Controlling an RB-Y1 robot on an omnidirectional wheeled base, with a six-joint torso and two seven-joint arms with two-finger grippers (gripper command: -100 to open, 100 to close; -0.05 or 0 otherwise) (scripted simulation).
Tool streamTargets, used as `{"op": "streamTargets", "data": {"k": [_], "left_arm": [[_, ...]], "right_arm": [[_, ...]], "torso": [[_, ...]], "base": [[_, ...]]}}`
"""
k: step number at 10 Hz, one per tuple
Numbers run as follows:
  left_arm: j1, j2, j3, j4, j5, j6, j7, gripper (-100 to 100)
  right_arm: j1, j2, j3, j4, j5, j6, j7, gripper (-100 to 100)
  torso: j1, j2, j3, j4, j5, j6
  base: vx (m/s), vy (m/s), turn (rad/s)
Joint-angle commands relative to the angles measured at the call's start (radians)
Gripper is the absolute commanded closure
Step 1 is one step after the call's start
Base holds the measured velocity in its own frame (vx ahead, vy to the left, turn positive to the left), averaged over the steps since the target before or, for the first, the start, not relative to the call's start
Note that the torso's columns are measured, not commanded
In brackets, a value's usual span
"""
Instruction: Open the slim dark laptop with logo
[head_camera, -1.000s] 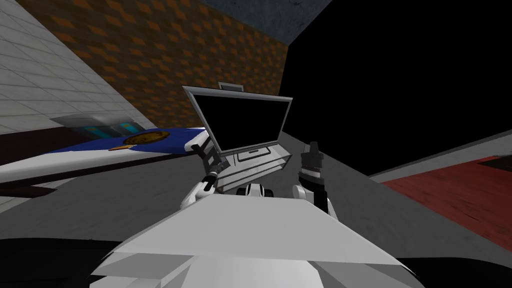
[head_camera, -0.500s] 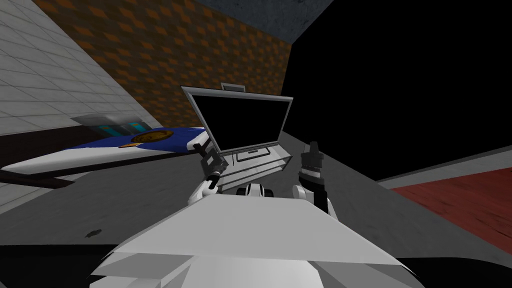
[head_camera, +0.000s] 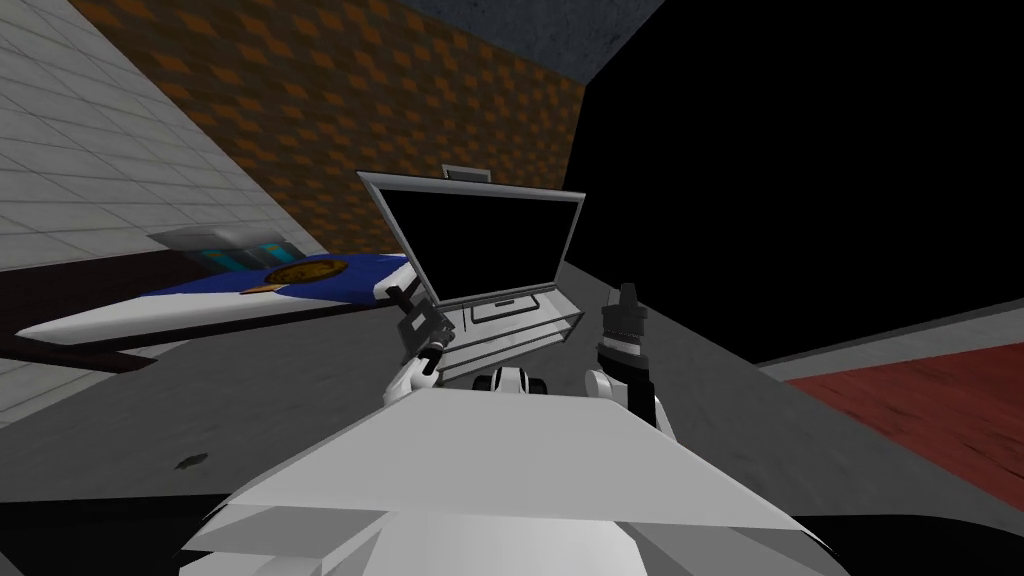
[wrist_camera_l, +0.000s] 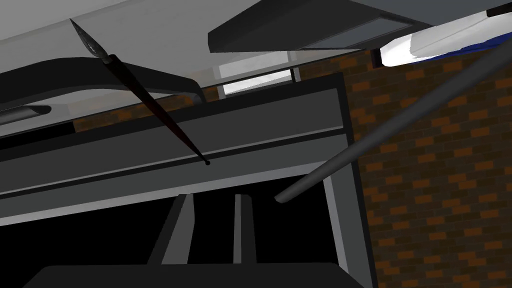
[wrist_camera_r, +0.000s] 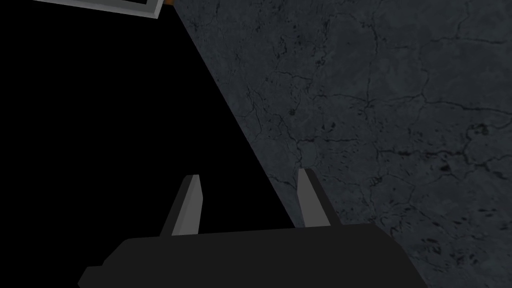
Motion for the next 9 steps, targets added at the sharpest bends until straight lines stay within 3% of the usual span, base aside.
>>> {"op": "streamTargets", "data": {"k": [1, 6, 7, 9], "left_arm": [[-0.011, 0.04, -0.022, -0.011, 0.02, 0.053, 0.035, -100], [-0.041, 0.146, -0.086, -0.041, 0.072, 0.186, 0.119, -100], [-0.041, 0.146, -0.086, -0.041, 0.072, 0.191, 0.119, -100], [-0.056, 0.2, -0.118, -0.056, 0.098, 0.254, 0.162, -100]], "right_arm": [[0.0, 0.0, 0.0, 0.0, 0.0, 0.0, 0.0, 0], [0.0, 0.0, 0.0, 0.0, 0.0, 0.0, 0.0, 0], [0.0, 0.0, 0.0, 0.0, 0.0, 0.0, 0.0, 0], [0.0, 0.0, 0.0, 0.0, 0.0, 0.0, 0.0, 0]], "torso": [[0.001, 0.002, 0.001, 0.0, 0.0, 0.0], [-0.001, -0.004, -0.002, -0.001, 0.0, 0.0], [-0.002, -0.002, -0.001, -0.001, 0.0, 0.0], [-0.001, -0.003, -0.002, -0.001, 0.0, 0.0]], "base": [[-0.079, 0.017, -0.084], [-0.075, 0.003, -0.128], [-0.069, -0.008, -0.059], [-0.07, -0.003, -0.134]]}}
